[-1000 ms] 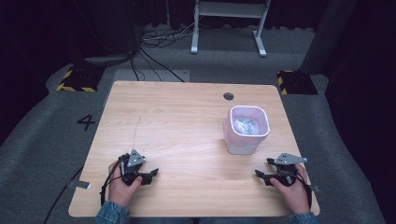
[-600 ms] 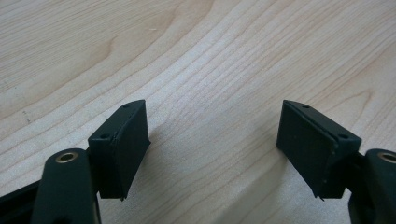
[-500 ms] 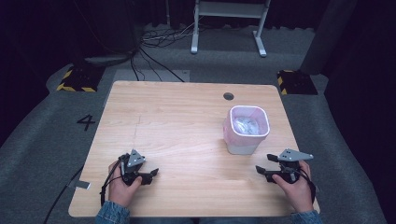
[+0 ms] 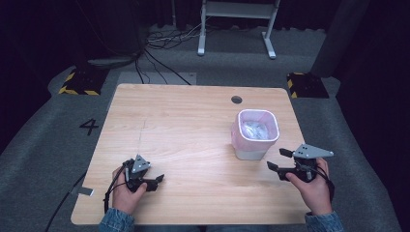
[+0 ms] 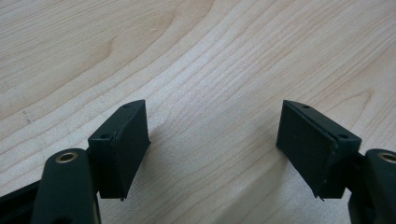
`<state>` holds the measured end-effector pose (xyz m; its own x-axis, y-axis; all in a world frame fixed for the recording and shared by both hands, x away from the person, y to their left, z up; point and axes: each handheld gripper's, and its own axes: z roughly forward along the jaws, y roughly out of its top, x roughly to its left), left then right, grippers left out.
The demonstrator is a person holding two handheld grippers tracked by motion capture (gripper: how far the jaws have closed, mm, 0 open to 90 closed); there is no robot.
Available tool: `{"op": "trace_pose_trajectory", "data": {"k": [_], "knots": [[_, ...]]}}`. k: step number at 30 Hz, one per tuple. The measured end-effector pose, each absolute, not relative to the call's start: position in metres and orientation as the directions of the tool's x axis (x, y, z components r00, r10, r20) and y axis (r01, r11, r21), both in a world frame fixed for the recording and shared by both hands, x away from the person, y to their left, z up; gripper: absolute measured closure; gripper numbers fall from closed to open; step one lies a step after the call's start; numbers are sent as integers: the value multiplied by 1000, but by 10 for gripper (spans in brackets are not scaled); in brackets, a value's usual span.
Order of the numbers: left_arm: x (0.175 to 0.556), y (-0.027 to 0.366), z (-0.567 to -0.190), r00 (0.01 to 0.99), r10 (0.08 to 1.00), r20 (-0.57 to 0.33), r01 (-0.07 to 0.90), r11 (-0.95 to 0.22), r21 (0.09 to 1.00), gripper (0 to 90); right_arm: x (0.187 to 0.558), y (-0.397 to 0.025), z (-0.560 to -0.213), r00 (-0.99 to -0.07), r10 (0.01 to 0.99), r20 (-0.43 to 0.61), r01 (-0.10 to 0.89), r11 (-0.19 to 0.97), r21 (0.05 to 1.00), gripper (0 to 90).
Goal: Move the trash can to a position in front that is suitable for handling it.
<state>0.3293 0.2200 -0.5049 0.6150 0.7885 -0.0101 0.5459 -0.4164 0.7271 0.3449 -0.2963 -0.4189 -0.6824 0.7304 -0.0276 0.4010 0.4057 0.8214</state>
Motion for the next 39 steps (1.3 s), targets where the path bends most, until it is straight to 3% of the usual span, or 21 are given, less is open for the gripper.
{"op": "trace_pose_trajectory", "data": {"k": [17, 28, 33, 39], "knots": [[329, 220, -505, 615, 788, -10, 546, -416, 727, 247, 352, -273, -370, -718, 689, -99, 284, 420, 862, 358], [329, 220, -505, 615, 788, -11, 546, -416, 728, 247, 364, -243, -352, -738, 668, -90, 278, 423, 863, 365], [329, 220, -505, 615, 788, -12, 546, -416, 727, 247, 374, -228, -355, -752, 652, -100, 278, 450, 849, 412], [329, 220, -505, 615, 788, -10, 545, -416, 728, 247, 386, -210, -365, -761, 640, -102, 296, 483, 824, 539]]}}
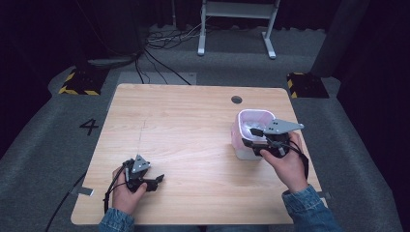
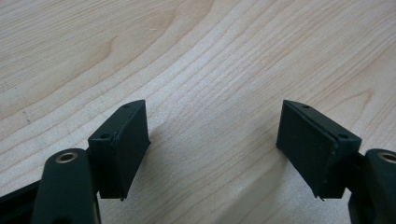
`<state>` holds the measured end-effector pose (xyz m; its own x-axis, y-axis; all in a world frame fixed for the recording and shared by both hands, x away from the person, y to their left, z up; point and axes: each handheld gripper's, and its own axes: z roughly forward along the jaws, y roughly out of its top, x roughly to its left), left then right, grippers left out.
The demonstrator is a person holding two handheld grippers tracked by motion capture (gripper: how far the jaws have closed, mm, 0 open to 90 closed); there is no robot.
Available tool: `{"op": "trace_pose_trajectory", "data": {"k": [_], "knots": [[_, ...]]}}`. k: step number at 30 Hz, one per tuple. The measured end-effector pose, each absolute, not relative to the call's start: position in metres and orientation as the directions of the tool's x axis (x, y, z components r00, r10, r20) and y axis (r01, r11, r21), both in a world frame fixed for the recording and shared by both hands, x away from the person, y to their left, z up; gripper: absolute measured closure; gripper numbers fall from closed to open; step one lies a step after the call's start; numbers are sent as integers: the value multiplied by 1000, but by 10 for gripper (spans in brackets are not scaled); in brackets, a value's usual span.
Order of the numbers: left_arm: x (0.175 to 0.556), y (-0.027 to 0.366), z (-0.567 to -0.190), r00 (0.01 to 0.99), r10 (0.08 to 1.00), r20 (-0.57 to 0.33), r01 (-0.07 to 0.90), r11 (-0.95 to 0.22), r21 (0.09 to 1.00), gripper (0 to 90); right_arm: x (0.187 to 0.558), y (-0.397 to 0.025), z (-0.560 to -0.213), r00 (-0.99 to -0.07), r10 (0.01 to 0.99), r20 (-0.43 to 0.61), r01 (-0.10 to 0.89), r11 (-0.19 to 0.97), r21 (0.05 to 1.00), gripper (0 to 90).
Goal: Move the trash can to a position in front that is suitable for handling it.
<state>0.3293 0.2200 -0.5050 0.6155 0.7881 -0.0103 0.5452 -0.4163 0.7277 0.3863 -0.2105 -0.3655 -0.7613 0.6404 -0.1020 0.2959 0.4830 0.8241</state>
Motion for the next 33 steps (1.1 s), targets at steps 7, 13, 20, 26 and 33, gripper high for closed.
{"op": "trace_pose_trajectory", "data": {"k": [7, 13, 20, 26, 33], "knots": [[330, 220, -505, 616, 788, -12, 547, -416, 726, 246, 395, -199, -378, -761, 640, -107, 321, 514, 795, 683], [330, 220, -505, 616, 788, -10, 546, -418, 726, 246, 391, -194, -378, -751, 645, -141, 300, 524, 797, 760], [330, 220, -505, 616, 787, -9, 545, -418, 726, 246, 372, -184, -378, -772, 625, -119, 297, 519, 802, 761], [330, 220, -505, 616, 788, -9, 546, -418, 726, 246, 348, -169, -378, -798, 592, -112, 278, 527, 803, 761], [329, 220, -505, 616, 788, -8, 545, -419, 726, 246, 320, -153, -378, -822, 559, -111, 256, 536, 804, 764]]}}
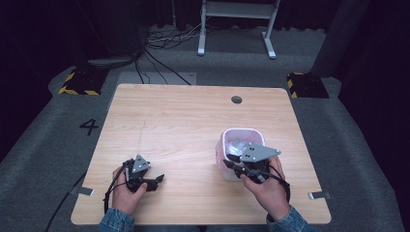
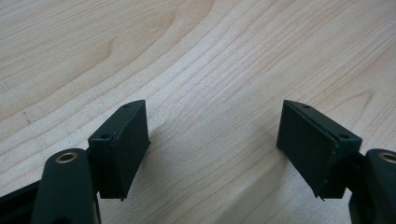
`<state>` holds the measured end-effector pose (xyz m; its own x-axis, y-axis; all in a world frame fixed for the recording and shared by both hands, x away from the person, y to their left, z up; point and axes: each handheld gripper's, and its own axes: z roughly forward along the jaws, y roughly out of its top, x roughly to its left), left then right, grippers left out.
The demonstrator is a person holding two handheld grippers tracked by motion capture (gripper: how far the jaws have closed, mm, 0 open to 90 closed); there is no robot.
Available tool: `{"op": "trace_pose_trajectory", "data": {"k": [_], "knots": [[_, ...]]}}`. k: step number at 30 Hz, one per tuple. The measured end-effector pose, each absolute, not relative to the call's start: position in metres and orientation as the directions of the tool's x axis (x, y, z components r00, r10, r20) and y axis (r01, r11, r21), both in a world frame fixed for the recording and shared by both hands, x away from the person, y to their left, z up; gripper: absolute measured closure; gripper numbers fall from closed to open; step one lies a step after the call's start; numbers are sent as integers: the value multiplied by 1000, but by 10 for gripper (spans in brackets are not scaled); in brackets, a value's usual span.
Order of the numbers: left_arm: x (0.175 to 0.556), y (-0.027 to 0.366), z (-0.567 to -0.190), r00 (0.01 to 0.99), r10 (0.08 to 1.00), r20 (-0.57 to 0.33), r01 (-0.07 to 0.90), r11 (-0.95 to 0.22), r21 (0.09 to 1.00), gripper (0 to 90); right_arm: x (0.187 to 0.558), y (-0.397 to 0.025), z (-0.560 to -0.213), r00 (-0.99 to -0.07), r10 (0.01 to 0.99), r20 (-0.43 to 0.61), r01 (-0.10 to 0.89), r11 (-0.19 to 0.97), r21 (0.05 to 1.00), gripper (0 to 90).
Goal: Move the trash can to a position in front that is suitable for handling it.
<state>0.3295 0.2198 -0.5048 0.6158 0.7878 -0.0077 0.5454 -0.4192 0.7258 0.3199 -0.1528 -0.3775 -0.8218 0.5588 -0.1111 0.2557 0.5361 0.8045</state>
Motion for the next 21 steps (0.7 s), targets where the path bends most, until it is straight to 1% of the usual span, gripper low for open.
{"op": "trace_pose_trajectory", "data": {"k": [6, 7, 9, 10, 12, 16, 21], "knots": [[329, 219, -505, 613, 790, -7, 547, -418, 725, 245, 299, -134, -373, -845, 524, -110, 236, 550, 801, 776], [330, 219, -505, 613, 790, -6, 546, -418, 726, 245, 297, -132, -372, -847, 521, -109, 233, 548, 804, 730], [330, 220, -505, 614, 789, -5, 547, -421, 724, 245, 293, -129, -369, -849, 520, -96, 229, 523, 821, 534], [330, 220, -505, 614, 789, -5, 547, -421, 724, 245, 291, -128, -368, -845, 526, -97, 220, 507, 833, 477], [330, 219, -505, 615, 789, -5, 547, -421, 723, 244, 288, -131, -363, -839, 531, -115, 198, 496, 846, 430], [330, 218, -505, 606, 796, -8, 553, -414, 724, 238, 292, -149, -350, -810, 572, -125, 192, 461, 866, 412], [332, 217, -505, 607, 795, -13, 554, -411, 723, 227, 306, -186, -340, -744, 656, -127, 216, 417, 883, 406]]}}
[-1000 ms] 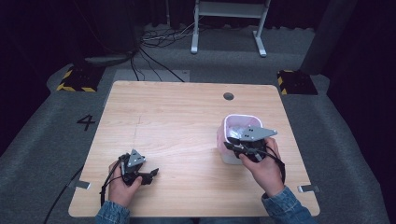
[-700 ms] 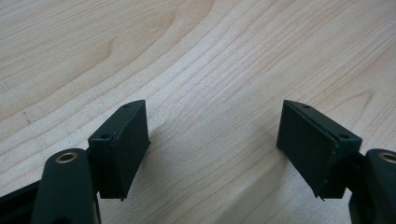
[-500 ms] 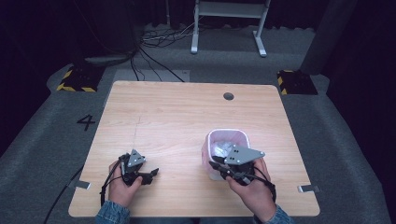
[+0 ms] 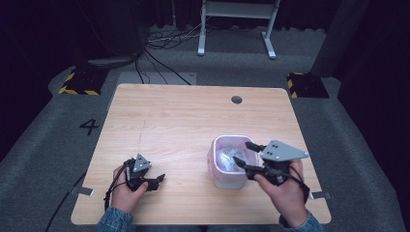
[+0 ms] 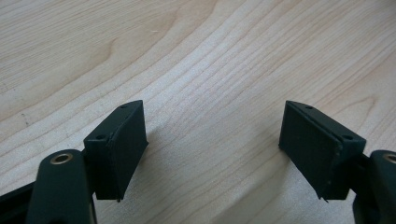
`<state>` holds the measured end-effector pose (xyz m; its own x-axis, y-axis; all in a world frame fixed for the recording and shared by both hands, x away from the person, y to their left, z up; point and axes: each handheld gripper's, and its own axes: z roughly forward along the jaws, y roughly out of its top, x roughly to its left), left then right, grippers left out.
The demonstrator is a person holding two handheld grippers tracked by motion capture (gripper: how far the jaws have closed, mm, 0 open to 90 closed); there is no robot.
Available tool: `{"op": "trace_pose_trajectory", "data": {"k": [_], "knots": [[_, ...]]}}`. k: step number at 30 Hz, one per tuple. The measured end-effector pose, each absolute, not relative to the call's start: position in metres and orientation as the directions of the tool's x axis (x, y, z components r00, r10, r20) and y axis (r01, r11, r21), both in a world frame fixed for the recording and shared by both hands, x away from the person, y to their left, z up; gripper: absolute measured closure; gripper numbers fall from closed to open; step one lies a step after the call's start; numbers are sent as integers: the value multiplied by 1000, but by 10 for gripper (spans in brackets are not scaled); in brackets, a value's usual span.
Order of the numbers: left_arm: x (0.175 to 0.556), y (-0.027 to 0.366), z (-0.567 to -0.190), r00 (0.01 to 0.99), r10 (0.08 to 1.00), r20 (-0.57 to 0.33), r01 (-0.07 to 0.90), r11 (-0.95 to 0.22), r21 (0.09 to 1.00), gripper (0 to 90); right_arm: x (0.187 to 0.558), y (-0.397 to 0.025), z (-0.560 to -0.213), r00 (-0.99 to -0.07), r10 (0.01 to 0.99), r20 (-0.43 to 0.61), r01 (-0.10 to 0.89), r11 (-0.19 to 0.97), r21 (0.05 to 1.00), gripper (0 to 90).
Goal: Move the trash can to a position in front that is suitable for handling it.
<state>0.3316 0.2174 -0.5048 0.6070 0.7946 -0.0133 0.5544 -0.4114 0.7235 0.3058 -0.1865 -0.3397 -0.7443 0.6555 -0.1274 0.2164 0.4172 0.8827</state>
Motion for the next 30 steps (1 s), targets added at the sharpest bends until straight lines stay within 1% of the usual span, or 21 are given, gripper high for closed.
{"op": "trace_pose_trajectory", "data": {"k": [2, 5, 7, 9, 12, 16, 18, 20, 21, 23, 26, 30], "knots": [[332, 218, -505, 608, 794, -12, 555, -414, 722, 227, 312, -204, -337, -705, 698, -127, 225, 390, 893, 400], [332, 217, -504, 607, 795, -8, 554, -417, 720, 223, 322, -232, -341, -633, 766, -114, 264, 352, 898, 398], [332, 216, -505, 603, 798, -8, 556, -412, 722, 223, 331, -248, -351, -593, 799, -101, 302, 337, 892, 385], [332, 216, -504, 594, 805, -10, 563, -406, 720, 225, 339, -259, -366, -573, 816, -79, 346, 328, 879, 374], [332, 214, -503, 575, 818, -8, 577, -399, 713, 236, 348, -265, -391, -584, 811, -40, 398, 329, 856, 371], [331, 211, -501, 571, 821, 2, 584, -407, 702, 238, 352, -261, -418, -595, 803, -29, 427, 347, 835, 353], [332, 210, -500, 570, 821, -11, 585, -397, 708, 238, 353, -256, -427, -604, 796, -33, 430, 360, 828, 347], [331, 208, -500, 565, 825, -21, 591, -387, 707, 239, 352, -249, -433, -623, 782, -27, 433, 373, 820, 343], [331, 208, -499, 570, 822, -13, 584, -394, 709, 241, 351, -245, -436, -633, 774, -18, 434, 374, 819, 365], [331, 207, -498, 574, 819, -10, 580, -398, 711, 241, 349, -238, -440, -638, 769, -33, 425, 388, 818, 363], [329, 205, -495, 579, 815, -1, 568, -403, 718, 242, 347, -228, -446, -653, 758, -12, 426, 380, 821, 362], [325, 201, -489, 594, 805, 15, 537, -410, 737, 232, 343, -213, -452, -676, 737, -7, 425, 398, 813, 360]]}}
